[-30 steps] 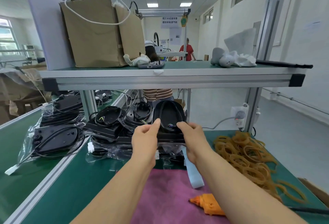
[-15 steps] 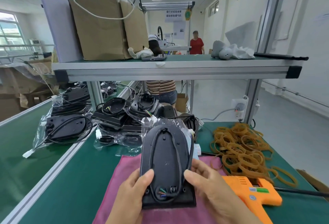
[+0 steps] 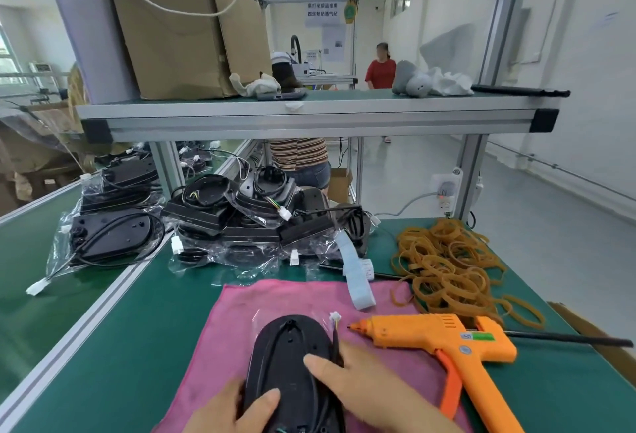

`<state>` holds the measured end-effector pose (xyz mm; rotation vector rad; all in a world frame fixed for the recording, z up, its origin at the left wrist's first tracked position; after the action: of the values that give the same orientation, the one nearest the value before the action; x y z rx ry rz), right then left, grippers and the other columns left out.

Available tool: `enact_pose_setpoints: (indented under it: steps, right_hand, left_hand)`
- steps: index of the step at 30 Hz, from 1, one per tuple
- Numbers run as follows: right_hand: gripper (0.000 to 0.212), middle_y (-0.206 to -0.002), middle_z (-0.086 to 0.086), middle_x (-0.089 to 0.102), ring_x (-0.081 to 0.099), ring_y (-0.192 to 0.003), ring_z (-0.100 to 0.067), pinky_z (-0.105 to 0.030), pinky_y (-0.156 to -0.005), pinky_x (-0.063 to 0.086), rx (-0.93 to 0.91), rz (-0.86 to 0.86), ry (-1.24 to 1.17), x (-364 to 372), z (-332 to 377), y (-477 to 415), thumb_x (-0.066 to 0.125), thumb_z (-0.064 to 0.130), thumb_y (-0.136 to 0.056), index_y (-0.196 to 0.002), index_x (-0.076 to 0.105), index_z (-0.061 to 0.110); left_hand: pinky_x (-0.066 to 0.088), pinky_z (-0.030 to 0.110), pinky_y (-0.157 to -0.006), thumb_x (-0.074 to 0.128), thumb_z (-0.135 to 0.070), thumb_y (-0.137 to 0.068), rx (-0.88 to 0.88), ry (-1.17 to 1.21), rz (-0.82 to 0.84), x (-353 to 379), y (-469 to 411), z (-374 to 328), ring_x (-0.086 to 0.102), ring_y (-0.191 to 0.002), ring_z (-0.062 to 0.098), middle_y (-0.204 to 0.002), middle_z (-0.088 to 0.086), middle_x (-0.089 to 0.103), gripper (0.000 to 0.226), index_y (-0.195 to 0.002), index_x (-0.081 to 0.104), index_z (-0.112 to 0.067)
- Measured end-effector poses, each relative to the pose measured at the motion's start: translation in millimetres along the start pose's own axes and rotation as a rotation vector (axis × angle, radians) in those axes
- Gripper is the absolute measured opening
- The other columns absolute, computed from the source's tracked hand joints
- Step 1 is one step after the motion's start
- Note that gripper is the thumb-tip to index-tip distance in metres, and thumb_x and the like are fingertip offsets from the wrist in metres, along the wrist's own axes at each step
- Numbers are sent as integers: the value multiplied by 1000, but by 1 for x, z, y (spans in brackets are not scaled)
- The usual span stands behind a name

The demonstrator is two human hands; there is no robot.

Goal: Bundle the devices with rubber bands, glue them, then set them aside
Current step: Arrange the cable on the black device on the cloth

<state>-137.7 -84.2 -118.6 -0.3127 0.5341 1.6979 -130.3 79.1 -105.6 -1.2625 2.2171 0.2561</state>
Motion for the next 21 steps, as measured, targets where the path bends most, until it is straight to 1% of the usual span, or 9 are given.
enact_pose_setpoints:
  steps: [3, 6, 8, 10, 12, 14, 16, 20, 21]
  right_hand:
    - [29, -91, 19, 70, 61, -87, 5, -20, -83, 50, 55, 12, 122, -12, -2, 0, 58, 60, -79, -93, 70, 37]
    - [56, -55, 5, 45, 42, -52, -9, -28, -54, 37, 155, -19, 334, -38, -6, -3, 56, 74, -68, -55, 51, 19]
    - [55, -58, 1, 44, 40, -55, -15, -34, -56, 36, 143, -214, 341, -71, 0, -16, 60, 67, -75, -56, 48, 17]
    - [40, -75, -4, 63, 56, -73, -19, -34, -70, 45, 107, -516, 240, -113, 5, -31, 64, 50, -83, -73, 64, 12]
    - [30, -87, -6, 66, 59, -82, -21, -33, -73, 45, 145, -654, 174, -138, 1, -51, 66, 40, -86, -86, 66, 10]
    - [37, -68, -4, 51, 48, -62, -18, -28, -54, 36, 236, -587, 238, -139, -7, -76, 68, 40, -86, -68, 52, 12]
    - [42, -64, -1, 42, 41, -57, -15, -25, -46, 26, 355, -485, 304, -132, -21, -96, 71, 37, -84, -64, 42, 14]
    - [7, -78, -1, 59, 56, -78, -21, -23, -58, 41, 283, -457, 340, -126, -16, -104, 63, 12, -82, -77, 61, 16]
    - [16, -87, 0, 64, 60, -85, -20, -24, -65, 45, 226, -497, 246, -128, -14, -101, 62, 7, -81, -89, 68, 18]
  left_hand:
    - [36, 29, -107, 76, -28, -68, 258, -48, -128, -10, -16, -30, 48, -135, 25, -138, -2, 54, 68, -131, 53, -15]
    - [31, 22, -87, 52, -81, -73, -203, -112, 129, 0, 0, 19, 43, -134, 27, -124, 2, 41, 59, -107, 44, -33]
    - [31, 23, -79, 43, -78, -82, -414, -174, 192, -6, 16, 47, 44, -114, 18, -116, 5, 40, 41, -92, 43, -37]
    - [39, 15, -71, 49, -70, -86, -404, -278, -33, -31, -5, 31, 53, -88, 11, -89, -8, 57, 35, -85, 57, -36]
    - [44, 15, -62, 57, -64, -84, -317, -266, -340, -49, -16, 2, 54, -61, -2, -64, -14, 60, 37, -72, 66, -30]
    - [42, 19, -61, 60, -57, -84, -264, -127, -462, -46, -29, -15, 56, -61, -6, -68, -22, 63, 28, -71, 67, -33]
    - [41, 20, -61, 60, -52, -88, -212, -61, -404, -33, -54, -27, 55, -59, -5, -65, -24, 62, 28, -66, 65, -35]
    - [48, 35, -67, 61, -47, -91, -255, 73, -303, -11, -104, -26, 48, -54, 5, -54, -18, 54, 30, -64, 65, -34]
    - [52, 40, -71, 62, -44, -91, -271, 99, -308, -8, -115, -23, 50, -58, 10, -57, -15, 56, 29, -67, 67, -29]
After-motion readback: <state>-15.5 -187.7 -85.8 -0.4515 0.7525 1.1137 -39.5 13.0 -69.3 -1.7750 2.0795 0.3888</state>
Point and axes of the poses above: each hand's wrist, its own y-axis away from the middle knuckle, its own x-axis out of the palm, z = x × y, the point moved 8 cm from there along -y, towards the middle knuckle
